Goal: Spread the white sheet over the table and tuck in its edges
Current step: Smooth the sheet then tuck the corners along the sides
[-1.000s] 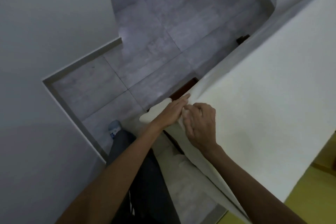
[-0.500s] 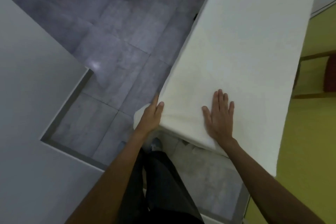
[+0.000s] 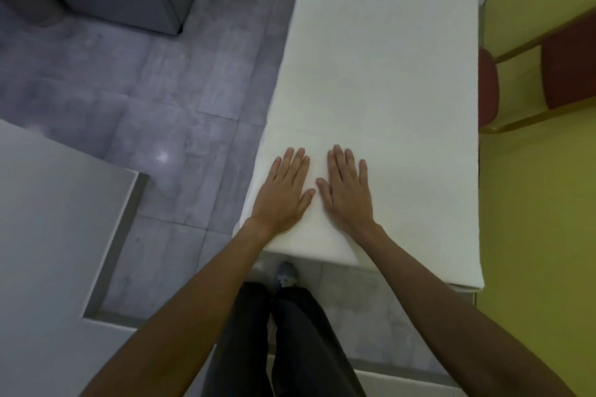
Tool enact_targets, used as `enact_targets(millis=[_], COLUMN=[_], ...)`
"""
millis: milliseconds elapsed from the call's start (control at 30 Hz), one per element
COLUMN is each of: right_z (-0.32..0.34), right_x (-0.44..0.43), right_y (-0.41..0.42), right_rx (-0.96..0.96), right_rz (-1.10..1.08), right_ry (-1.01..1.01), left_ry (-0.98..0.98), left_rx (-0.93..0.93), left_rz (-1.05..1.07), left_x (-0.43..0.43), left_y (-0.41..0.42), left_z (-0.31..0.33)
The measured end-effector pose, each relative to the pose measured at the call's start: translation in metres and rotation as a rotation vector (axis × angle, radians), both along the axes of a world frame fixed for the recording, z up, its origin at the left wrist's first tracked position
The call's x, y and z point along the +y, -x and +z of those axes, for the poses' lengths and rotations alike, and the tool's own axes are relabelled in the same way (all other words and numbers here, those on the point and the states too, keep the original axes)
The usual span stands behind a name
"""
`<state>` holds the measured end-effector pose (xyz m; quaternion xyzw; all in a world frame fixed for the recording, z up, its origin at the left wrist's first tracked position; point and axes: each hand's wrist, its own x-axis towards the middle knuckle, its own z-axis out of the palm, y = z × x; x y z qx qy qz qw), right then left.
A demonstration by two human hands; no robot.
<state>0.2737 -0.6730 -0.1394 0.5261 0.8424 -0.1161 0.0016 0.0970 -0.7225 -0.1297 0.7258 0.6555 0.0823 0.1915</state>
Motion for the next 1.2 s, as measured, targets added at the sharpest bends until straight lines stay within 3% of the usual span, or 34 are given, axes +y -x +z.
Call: enact_targets(millis=[267, 367, 533, 667, 867, 1033, 1200], right_z=[0.008, 0.014, 0.006, 0.000, 0.000, 0.016, 0.022], right_x=[0.033, 0.042, 0.056, 0.057, 0.054, 0.027, -0.024], right_y=[-0.119, -0.092, -0.022, -0.020, -0.012, 0.057, 0.153], right_rx=[-0.064, 0.027, 0.074, 0.030, -0.005, 0.019, 0.090], right_rz=[-0.280, -0.304, -0.133, -0.156, -0.215, -0.597, -1.007], right_ry=[-0.013, -0.003, -0.007, -0.054, -0.067, 0.001, 0.003], left_ry=[0.023, 0.007, -0.029, -0.087, -0.012, 0.009, -0.043], left_rx=[0.101, 0.104, 0.100, 0.131, 0.153, 0.130, 0.091], left_rz=[-0.004, -0.041, -0.224, -0.384, -0.310, -0.510, -0.956], left_x=[-0.001, 0.021, 0.092, 0.111, 0.135, 0.147, 0.147], left_y=[-0.004, -0.013, -0.017, 0.028, 0.128, 0.138, 0.119], left_z=[0.005, 0.012, 0.005, -0.005, -0.002, 0.020, 0.025])
